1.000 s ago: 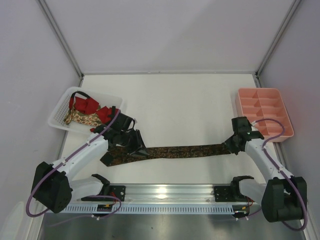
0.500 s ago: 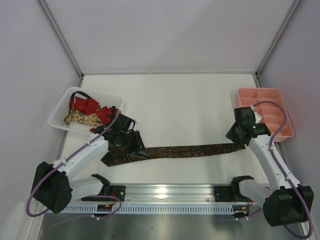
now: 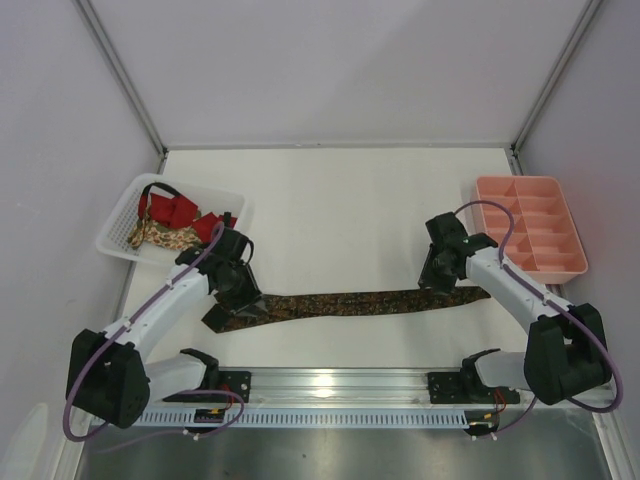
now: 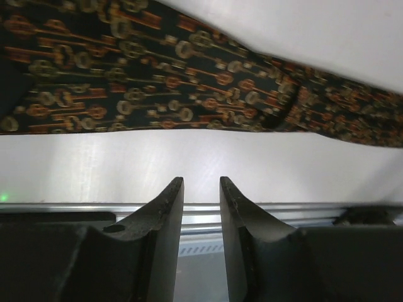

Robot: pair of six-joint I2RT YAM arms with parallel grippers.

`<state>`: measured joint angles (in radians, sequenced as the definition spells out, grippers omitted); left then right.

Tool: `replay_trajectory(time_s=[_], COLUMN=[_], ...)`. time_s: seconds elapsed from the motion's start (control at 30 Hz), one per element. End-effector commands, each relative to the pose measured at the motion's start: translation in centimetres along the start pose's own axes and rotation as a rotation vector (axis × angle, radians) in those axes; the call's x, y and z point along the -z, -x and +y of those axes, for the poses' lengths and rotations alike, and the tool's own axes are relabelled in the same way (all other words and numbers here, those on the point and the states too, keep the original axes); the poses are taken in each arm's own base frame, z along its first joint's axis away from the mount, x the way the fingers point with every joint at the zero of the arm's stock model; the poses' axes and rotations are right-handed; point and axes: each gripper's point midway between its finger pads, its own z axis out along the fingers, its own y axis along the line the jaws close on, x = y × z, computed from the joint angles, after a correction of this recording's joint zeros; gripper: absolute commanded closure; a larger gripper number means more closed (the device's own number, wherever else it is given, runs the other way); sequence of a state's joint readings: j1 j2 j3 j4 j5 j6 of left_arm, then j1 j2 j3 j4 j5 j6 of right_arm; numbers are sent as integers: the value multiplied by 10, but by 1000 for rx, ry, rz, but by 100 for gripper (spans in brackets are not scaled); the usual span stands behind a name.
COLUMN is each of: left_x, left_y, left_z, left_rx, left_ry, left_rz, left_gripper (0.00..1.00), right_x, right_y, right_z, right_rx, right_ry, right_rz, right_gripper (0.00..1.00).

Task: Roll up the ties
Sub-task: Flatten the tie

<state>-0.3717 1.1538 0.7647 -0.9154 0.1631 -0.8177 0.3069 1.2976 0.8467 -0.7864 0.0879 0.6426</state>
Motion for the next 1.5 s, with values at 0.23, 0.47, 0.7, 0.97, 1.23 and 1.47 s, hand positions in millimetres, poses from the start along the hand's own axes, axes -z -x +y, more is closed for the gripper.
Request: replay_trajectory(time_s=[0.23,0.47,0.7,0.97,1.23,1.47], left_x=[-11,-31,-32,-50,-36,5], left_y=[42,65,78,73,76,76], left_z=[51,37,28,33,28,18], left_rx=[71,124,128,141,81,52], left_ry=[232,235,230,241,213,129], left_rz=[-103,-117,-143,-113,-208,-364], left_gripper=[64,65,66,67,68,63], right_x=[6,4,5,5,5,5], right_y=[-25,-32,-25,-17,-16,-17], right_z=[44,54,50,43,37,31], right_rx=[185,217,234,203,202,204], right_ry=[149,194,190,215,222,229], right_rz=[46,68,61,65,67,69], right_gripper=[64,64,64,64,64,64])
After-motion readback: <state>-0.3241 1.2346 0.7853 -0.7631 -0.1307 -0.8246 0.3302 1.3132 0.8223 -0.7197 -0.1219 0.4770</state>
